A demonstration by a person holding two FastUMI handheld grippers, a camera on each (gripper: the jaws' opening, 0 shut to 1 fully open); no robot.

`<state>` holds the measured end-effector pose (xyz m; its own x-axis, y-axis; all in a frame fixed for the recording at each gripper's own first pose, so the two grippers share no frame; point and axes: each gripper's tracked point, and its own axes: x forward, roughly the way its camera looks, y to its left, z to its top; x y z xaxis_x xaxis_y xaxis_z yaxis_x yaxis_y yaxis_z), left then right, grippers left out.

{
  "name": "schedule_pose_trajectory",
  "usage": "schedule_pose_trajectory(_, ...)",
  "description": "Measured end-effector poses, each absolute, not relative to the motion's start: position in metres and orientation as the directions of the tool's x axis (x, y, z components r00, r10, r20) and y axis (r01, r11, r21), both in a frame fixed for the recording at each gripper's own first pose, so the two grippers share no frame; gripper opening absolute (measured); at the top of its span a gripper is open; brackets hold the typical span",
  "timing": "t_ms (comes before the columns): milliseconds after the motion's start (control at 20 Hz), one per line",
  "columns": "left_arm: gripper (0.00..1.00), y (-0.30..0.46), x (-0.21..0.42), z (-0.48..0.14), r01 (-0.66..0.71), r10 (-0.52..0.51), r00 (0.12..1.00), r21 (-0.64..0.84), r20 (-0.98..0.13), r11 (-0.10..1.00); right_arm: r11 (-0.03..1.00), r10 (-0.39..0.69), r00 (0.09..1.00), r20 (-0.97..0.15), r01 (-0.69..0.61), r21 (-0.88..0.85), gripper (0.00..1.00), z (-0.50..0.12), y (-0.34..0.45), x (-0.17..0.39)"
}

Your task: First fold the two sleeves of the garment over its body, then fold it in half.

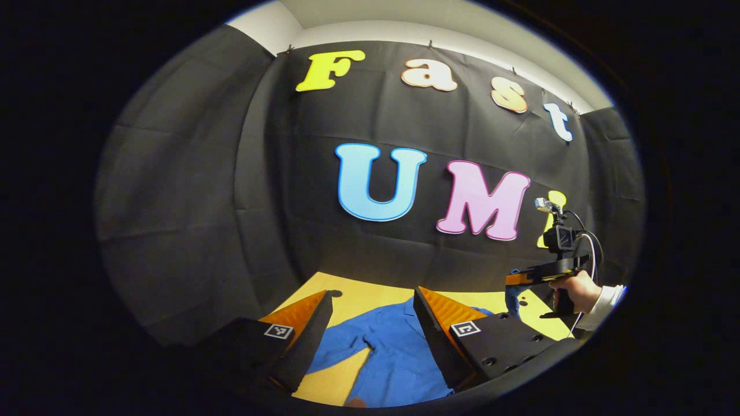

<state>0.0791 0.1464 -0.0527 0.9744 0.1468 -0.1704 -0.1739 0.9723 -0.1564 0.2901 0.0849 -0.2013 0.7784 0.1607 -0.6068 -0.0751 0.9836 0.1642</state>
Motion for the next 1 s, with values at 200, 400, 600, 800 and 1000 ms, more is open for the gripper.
schedule_pose_trajectory(200, 0.81, 0.174, 0.063, -0.077, -0.262, 0.224, 0.948, -0.153, -0.226, 0.953, 0.961, 0.266, 0.735, -0.624, -0.149, 0.235, 0.0, -0.237, 0.169, 0.315)
schedule_pose_trajectory(400, 0.81, 0.194, 0.046, -0.105, -0.331, 0.284, 0.922, -0.157, -0.263, 0.931, 0.922, 0.375, 0.686, -0.623, -0.204, 0.33, 0.0, -0.285, 0.258, 0.323)
schedule_pose_trajectory(600, 0.82, 0.22, 0.041, -0.168, -0.412, 0.326, 0.858, -0.152, -0.397, 0.899, 0.877, 0.475, 0.619, -0.626, -0.276, 0.393, 0.0, -0.347, 0.335, 0.331)
schedule_pose_trajectory(800, 0.84, 0.242, 0.035, -0.214, -0.492, 0.354, 0.771, -0.143, -0.529, 0.859, 0.87, 0.488, 0.57, -0.661, -0.256, 0.421, 0.0, -0.388, 0.355, 0.327)
schedule_pose_trajectory(1000, 0.84, 0.252, 0.028, -0.234, -0.518, 0.355, 0.747, -0.157, -0.562, 0.841, 0.837, 0.542, 0.49, -0.683, -0.239, 0.492, 0.09, -0.402, 0.364, 0.314)
